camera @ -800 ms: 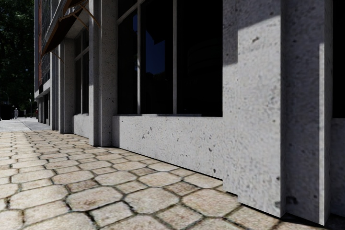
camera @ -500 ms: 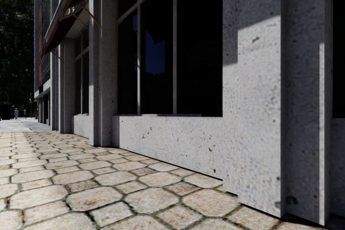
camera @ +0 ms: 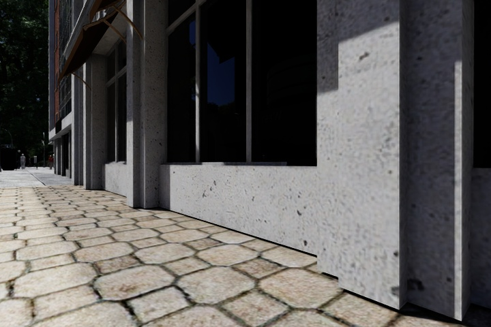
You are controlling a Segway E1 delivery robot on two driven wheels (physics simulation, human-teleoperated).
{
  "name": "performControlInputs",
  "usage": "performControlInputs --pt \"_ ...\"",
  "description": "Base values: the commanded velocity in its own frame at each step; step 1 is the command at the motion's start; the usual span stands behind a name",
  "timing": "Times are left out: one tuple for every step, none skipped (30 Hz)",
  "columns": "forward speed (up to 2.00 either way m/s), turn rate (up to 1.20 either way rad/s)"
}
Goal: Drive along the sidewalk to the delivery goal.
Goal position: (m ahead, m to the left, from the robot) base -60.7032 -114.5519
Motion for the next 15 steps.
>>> performControlInputs --pt "0.00 0.00" --pt "0.00 0.00" --pt "0.00 0.00" --pt "0.00 0.00" --pt "0.00 0.00" --pt "0.00 0.00" --pt "0.00 -0.08" --pt "0.00 -0.08" --pt "0.00 -0.21" --pt "0.00 -0.32" --pt "0.00 -0.40" --pt "0.00 -0.40" --pt "0.00 -0.42" --pt "0.00 -0.43" --pt "0.00 -0.43"
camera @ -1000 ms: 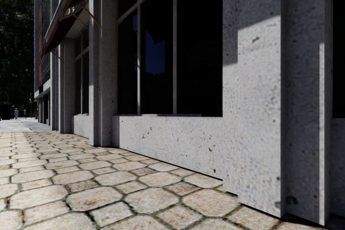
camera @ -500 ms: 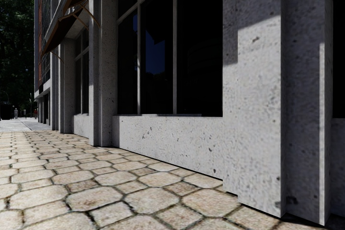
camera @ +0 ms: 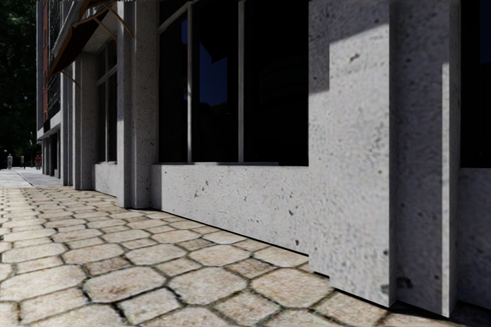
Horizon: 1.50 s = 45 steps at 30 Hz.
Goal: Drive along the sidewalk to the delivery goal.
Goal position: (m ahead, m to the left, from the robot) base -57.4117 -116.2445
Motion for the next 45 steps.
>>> performControlInputs --pt "0.00 -0.43" --pt "0.00 -0.43" --pt "0.00 -0.43" --pt "0.00 -0.43" --pt "0.00 -0.43" --pt "0.00 -0.43" --pt "0.00 -0.43" --pt "0.00 -0.43" --pt "0.00 -0.43" --pt "0.00 -0.43" --pt "0.00 -0.43" --pt "0.00 -0.43" --pt "0.00 -0.43" --pt "0.00 -0.43" --pt "0.00 -0.43" --pt "0.00 -0.43" --pt "0.00 -0.43" --pt "0.00 -0.43" --pt "0.00 -0.43" --pt "0.00 -0.43" --pt "0.00 -0.43" --pt "0.00 -0.43" --pt "0.00 -0.43" --pt "0.00 -0.43" --pt "0.00 -0.43" --pt "0.00 -0.43" --pt "0.00 -0.43" --pt "0.00 -0.43" --pt "0.00 -0.43" --pt "0.00 -0.43" --pt "0.00 -0.43" --pt "0.00 -0.43" --pt "0.00 -0.43" --pt "0.00 -0.43" --pt "0.00 -0.43" --pt "0.00 -0.43" --pt "0.00 -0.43" --pt "0.00 -0.43" --pt "0.00 -0.43" --pt "0.00 -0.43" --pt "0.00 -0.43" --pt "0.00 -0.43" --pt "0.00 -0.43" --pt "0.00 -0.43" --pt "0.00 -0.43"
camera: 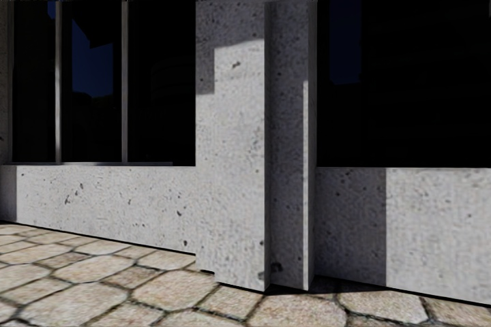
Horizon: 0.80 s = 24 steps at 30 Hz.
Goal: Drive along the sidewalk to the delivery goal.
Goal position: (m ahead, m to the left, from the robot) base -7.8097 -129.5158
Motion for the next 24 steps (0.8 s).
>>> performControlInputs --pt "0.00 -0.43" --pt "0.00 -0.43" --pt "0.00 -0.43" --pt "0.00 -0.43" --pt "0.00 -0.43" --pt "0.00 -0.43" --pt "0.00 -0.43" --pt "0.00 -0.43" --pt "0.00 -0.43" --pt "0.00 -0.43" --pt "0.00 -0.43" --pt "0.00 -0.43" --pt "0.00 -0.43" --pt "0.00 -0.43" --pt "0.00 -0.43" --pt "0.00 -0.43" --pt "0.00 -0.43" --pt "0.00 -0.43" --pt "0.00 -0.43" --pt "0.00 -0.43" --pt "0.00 -0.43" --pt "0.00 -0.43" --pt "0.00 -0.43" --pt "0.00 -0.43"
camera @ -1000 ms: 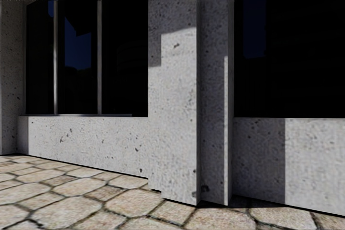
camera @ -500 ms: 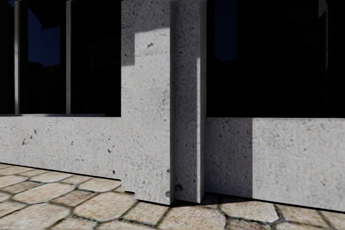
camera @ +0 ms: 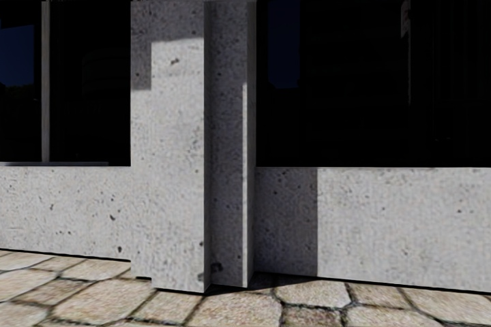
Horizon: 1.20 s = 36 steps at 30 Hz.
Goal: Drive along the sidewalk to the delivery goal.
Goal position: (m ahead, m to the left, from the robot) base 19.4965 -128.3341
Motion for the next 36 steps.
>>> performControlInputs --pt "0.00 -0.43" --pt "0.00 -0.43" --pt "0.00 -0.43" --pt "0.00 -0.43" --pt "0.00 -0.43" --pt "0.00 -0.43" --pt "0.00 -0.43" --pt "0.00 -0.43" --pt "0.00 -0.43" --pt "0.00 -0.43" --pt "0.00 -0.33" --pt "0.00 -0.25" --pt "0.00 -0.23" --pt "0.00 -0.23" --pt "0.00 -0.31" --pt "0.00 -0.51" --pt "0.00 -0.64" --pt "0.00 -0.64" --pt "0.00 -0.66" --pt "0.00 -0.67" --pt "0.00 -0.68" --pt "0.00 -0.68" --pt "0.00 -0.68" --pt "0.00 -0.68" --pt "0.00 -0.68" --pt "0.00 -0.68" --pt "0.00 -0.68" --pt "0.00 -0.68" --pt "0.00 -0.68" --pt "0.00 -0.68" --pt "0.00 -0.68" --pt "0.00 -0.68" --pt "0.00 -0.68" --pt "0.00 -0.68" --pt "0.00 -0.68" --pt "0.00 -0.68"
